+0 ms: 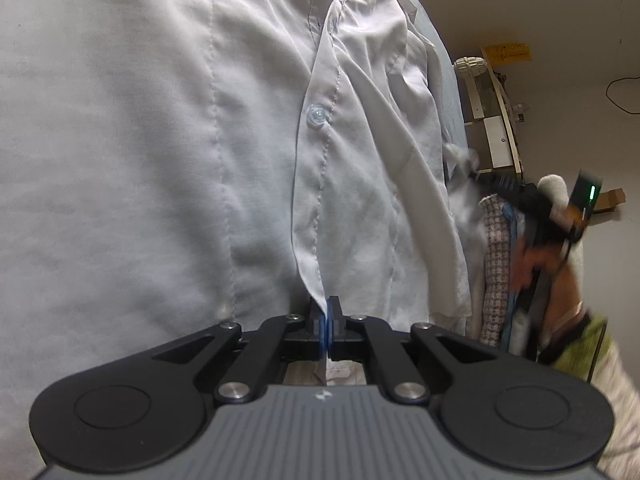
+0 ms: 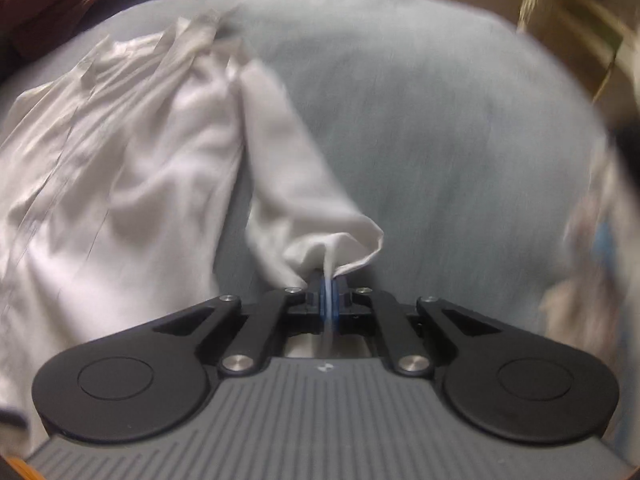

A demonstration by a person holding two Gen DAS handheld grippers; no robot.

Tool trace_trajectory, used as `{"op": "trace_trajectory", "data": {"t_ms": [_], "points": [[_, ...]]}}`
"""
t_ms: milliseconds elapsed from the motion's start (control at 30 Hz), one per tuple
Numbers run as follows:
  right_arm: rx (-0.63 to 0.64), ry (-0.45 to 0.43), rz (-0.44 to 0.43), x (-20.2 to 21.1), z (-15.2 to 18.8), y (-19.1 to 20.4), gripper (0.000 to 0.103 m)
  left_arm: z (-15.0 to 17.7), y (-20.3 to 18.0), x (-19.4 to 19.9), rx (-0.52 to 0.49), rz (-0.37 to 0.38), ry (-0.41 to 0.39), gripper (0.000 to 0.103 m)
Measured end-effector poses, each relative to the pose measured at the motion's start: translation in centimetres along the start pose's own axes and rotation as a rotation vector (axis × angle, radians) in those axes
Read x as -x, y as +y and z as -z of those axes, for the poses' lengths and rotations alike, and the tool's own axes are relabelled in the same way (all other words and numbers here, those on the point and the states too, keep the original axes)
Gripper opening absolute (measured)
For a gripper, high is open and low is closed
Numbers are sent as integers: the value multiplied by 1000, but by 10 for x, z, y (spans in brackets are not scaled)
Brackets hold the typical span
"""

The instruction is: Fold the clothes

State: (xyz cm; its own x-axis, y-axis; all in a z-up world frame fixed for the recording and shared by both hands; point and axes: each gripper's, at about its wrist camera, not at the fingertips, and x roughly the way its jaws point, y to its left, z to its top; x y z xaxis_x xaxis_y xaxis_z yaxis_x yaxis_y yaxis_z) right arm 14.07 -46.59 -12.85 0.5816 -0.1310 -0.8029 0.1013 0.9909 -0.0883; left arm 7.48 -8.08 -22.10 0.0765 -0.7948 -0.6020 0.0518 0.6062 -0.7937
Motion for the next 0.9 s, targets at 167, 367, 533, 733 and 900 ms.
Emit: {"op": "trace_trajectory", "data": {"t_ms": [167, 367, 533, 733, 900], "points": [[-29, -190, 131, 4, -82, -19, 5, -2, 2, 1, 0, 8, 15, 2], [-67, -229, 246, 2, -122, -28, 80, -3, 6, 0, 13, 27, 28, 2], [-99, -172, 193, 28, -68, -18, 80, -3, 6, 1, 13, 38, 25, 2], [-326, -118, -104, 110, 55, -16, 80, -1, 0, 2, 32, 58, 19, 2], [-733, -9, -361, 129, 166, -23, 80, 3, -6, 3, 68, 92, 15, 2]]}}
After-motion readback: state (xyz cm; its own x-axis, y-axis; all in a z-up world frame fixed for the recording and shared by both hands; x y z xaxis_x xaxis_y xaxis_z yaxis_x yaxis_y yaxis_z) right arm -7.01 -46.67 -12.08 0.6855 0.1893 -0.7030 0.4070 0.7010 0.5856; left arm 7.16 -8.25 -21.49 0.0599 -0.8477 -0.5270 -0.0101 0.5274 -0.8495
